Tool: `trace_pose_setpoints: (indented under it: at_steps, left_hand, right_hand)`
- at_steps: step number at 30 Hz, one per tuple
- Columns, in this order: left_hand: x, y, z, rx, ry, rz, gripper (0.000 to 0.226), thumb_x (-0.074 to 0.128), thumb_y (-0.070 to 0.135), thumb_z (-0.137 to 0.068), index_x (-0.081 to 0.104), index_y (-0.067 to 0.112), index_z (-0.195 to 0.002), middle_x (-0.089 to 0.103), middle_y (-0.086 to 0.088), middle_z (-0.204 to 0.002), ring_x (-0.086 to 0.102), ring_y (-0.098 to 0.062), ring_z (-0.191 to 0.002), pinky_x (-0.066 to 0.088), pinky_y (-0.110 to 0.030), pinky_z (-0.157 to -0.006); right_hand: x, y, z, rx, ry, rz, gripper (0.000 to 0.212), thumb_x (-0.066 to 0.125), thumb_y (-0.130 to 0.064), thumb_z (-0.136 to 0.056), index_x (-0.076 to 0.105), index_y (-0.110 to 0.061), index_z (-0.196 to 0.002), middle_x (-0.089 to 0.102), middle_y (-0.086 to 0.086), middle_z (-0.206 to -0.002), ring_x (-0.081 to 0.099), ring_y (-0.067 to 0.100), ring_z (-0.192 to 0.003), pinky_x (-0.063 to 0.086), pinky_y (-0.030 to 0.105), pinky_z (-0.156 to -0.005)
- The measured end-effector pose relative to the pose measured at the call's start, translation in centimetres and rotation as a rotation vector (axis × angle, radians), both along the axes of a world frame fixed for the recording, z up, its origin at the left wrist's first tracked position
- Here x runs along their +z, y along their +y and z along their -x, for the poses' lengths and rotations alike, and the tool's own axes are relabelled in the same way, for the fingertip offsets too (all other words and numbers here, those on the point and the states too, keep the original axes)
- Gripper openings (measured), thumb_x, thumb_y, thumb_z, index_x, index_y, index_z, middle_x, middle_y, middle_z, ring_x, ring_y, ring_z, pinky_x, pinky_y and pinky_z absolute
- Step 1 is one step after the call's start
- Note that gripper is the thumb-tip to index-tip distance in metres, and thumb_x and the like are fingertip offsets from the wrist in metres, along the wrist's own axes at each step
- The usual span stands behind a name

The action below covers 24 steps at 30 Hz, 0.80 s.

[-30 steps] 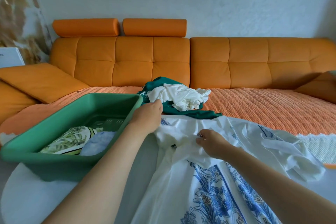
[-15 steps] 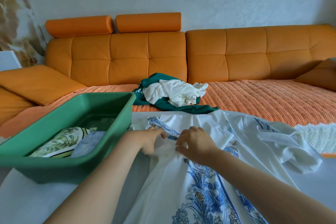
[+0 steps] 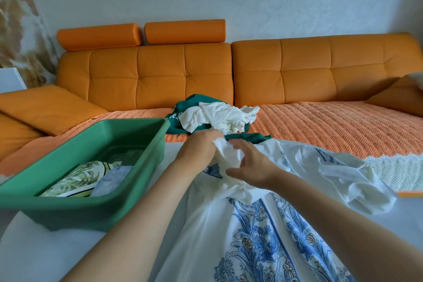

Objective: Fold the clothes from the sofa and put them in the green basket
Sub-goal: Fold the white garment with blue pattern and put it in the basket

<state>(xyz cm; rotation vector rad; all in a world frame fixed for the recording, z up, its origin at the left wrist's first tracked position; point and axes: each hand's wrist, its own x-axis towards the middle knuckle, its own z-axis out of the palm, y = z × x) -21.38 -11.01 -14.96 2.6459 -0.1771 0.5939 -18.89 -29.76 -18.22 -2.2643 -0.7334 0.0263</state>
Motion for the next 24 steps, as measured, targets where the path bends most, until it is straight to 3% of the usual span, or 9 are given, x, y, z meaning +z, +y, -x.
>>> trace_pose_setpoints:
  at_steps: [2,5,9,12,15,17,19,22,24]
  left_hand:
    - [0.3,-2.0,0.0,-0.200,-0.018,0.074,0.045,0.049,-0.008,-0.085,0.073,0.016,-0.116,0.062,-0.001,-0.127,0.056,-0.015,-0.115,0.043,-0.021,-0.094]
    - [0.2,-3.8,-0.2,-0.298,-0.080,0.201,0.039,0.065,0.000,-0.087,0.068,0.018,-0.122,0.052,0.003,-0.136,0.051,-0.001,-0.115,0.033,-0.002,-0.095]
    - [-0.5,-2.7,-0.5,-0.229,-0.064,0.272,0.044,0.057,-0.002,-0.092,0.054,0.027,-0.125,0.047,0.007,-0.129,0.061,0.000,-0.091,0.043,-0.006,-0.079]
    - [-2.1,-0.8,-0.8,-0.089,0.053,0.122,0.041,0.045,-0.005,-0.093,0.056,0.027,-0.118,0.052,0.008,-0.124,0.056,-0.007,-0.104,0.044,-0.017,-0.086]
    - [-4.3,0.5,-1.2,-0.008,0.285,-0.055,0.040,0.043,-0.001,-0.095,0.061,0.026,-0.118,0.057,0.004,-0.128,0.056,-0.015,-0.111,0.050,-0.037,-0.095]
    - [-5.7,0.6,-1.5,-0.018,0.411,-0.125,0.040,0.046,0.007,-0.097,0.059,0.025,-0.130,0.055,0.000,-0.138,0.054,-0.020,-0.122,0.046,-0.040,-0.102]
    - [-6.6,0.4,-1.8,-0.041,0.467,-0.187,0.047,0.046,0.011,-0.100,0.048,0.024,-0.145,0.043,-0.002,-0.151,0.040,-0.023,-0.138,0.037,-0.043,-0.112]
    - [-7.5,0.3,-2.3,-0.040,0.448,-0.278,0.063,0.039,0.005,-0.101,0.024,0.027,-0.158,0.014,0.002,-0.166,0.011,-0.021,-0.152,0.019,-0.044,-0.121]
    - [-7.7,0.3,-2.8,-0.022,0.438,-0.346,0.068,0.036,0.003,-0.101,0.013,0.029,-0.160,0.008,0.002,-0.167,0.008,-0.021,-0.153,0.016,-0.044,-0.121]
  right_hand:
    - [0.9,0.4,0.2,-0.030,0.009,-0.223,0.083,0.079,-0.035,-0.075,0.035,-0.035,-0.145,0.053,-0.021,-0.114,0.055,-0.002,-0.086,0.042,0.017,-0.074]
    - [1.4,-0.6,-0.4,-0.179,-0.067,-0.263,0.073,0.073,-0.022,-0.079,0.042,-0.033,-0.144,0.064,-0.018,-0.101,0.063,0.004,-0.089,0.051,0.025,-0.074]
    - [1.1,-4.1,-1.9,-0.498,0.022,-0.097,0.032,0.051,-0.019,-0.092,0.062,-0.024,-0.121,0.067,-0.003,-0.085,0.065,0.019,-0.067,0.055,0.033,-0.056]
    - [0.4,-6.7,-2.2,-0.599,0.011,0.352,0.033,0.047,-0.011,-0.089,0.057,-0.020,-0.120,0.065,0.000,-0.090,0.065,0.019,-0.074,0.055,0.031,-0.061]
    - [-1.5,-7.2,-2.0,-0.498,-0.151,0.678,0.062,0.054,-0.003,-0.084,0.037,-0.016,-0.143,0.061,0.007,-0.113,0.060,0.024,-0.100,0.053,0.036,-0.079]
    - [-2.4,-6.6,-1.7,-0.323,-0.260,0.636,0.094,0.060,0.001,-0.080,0.011,-0.024,-0.157,0.042,0.011,-0.146,0.046,0.030,-0.130,0.042,0.047,-0.108]
    - [-2.6,-5.6,-1.4,-0.117,-0.340,0.561,0.105,0.058,0.005,-0.078,0.004,-0.034,-0.158,0.029,0.004,-0.158,0.032,0.027,-0.143,0.028,0.047,-0.117]
    - [-3.1,-3.9,-1.5,-0.013,-0.325,0.549,0.090,0.056,-0.002,-0.083,0.018,-0.037,-0.156,0.051,0.000,-0.144,0.049,0.022,-0.129,0.036,0.041,-0.107]
    - [-3.3,-3.4,-1.9,-0.085,-0.299,0.582,0.061,0.053,-0.013,-0.091,0.043,-0.036,-0.146,0.064,-0.001,-0.129,0.059,0.022,-0.115,0.043,0.037,-0.096]
